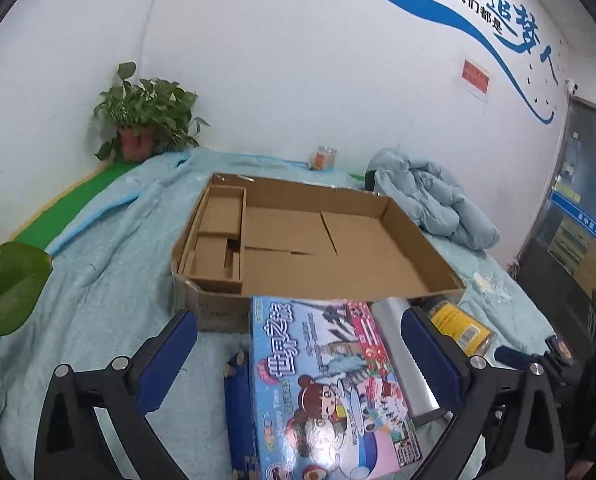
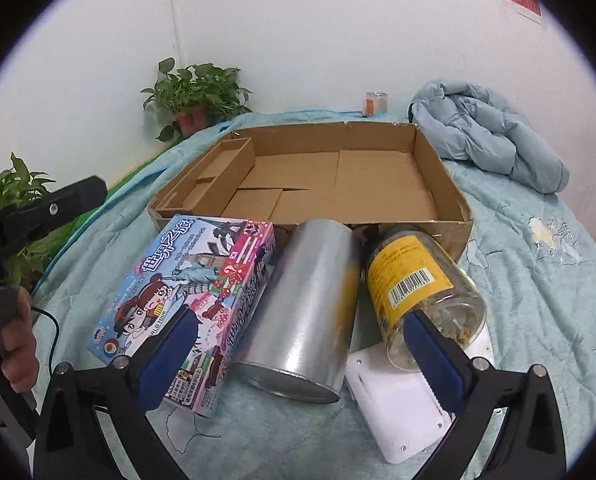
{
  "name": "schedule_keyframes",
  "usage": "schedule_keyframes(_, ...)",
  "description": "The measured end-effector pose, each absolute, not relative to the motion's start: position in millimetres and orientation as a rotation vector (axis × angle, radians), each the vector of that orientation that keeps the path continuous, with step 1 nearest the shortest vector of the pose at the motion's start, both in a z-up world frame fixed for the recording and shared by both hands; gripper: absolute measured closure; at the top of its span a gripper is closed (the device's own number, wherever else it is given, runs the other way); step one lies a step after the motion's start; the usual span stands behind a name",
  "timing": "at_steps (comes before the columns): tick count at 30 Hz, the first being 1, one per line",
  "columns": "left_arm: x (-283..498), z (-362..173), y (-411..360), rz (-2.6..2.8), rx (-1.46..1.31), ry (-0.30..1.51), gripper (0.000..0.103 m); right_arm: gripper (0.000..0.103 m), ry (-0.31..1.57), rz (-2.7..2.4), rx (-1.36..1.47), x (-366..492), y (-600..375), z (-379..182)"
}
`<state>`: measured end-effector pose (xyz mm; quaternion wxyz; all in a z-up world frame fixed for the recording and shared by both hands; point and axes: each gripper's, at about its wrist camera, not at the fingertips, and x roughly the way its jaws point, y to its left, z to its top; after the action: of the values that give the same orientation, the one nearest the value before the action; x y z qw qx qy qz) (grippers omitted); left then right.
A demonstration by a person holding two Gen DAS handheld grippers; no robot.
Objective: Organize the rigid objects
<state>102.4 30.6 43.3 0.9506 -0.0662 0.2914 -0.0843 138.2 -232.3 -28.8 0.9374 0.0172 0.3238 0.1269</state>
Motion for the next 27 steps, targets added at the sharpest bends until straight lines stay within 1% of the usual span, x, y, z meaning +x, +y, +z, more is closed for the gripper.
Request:
schedule_keyframes(14, 130, 15, 31, -0.238, -0.110, 0.705, 0.001, 0.001, 0.690, 0.309, 0.043, 142, -231, -40)
schedule_keyframes(18, 132, 8, 36, -0.254, -0.124, 0.727, 0.000, 0.001, 0.652, 0.371, 0.052, 138, -230, -36)
schedule_keyframes(22, 140, -2, 47, -0.289, -0.190, 0.792, 0.001, 0.001, 0.592, 0.465, 0.043, 124, -219, -31)
schedule_keyframes(27, 148, -17, 49, -0.330, -0.199, 0.856, 0.001, 0.001, 0.654, 0.590, 0.081, 122, -201, -42)
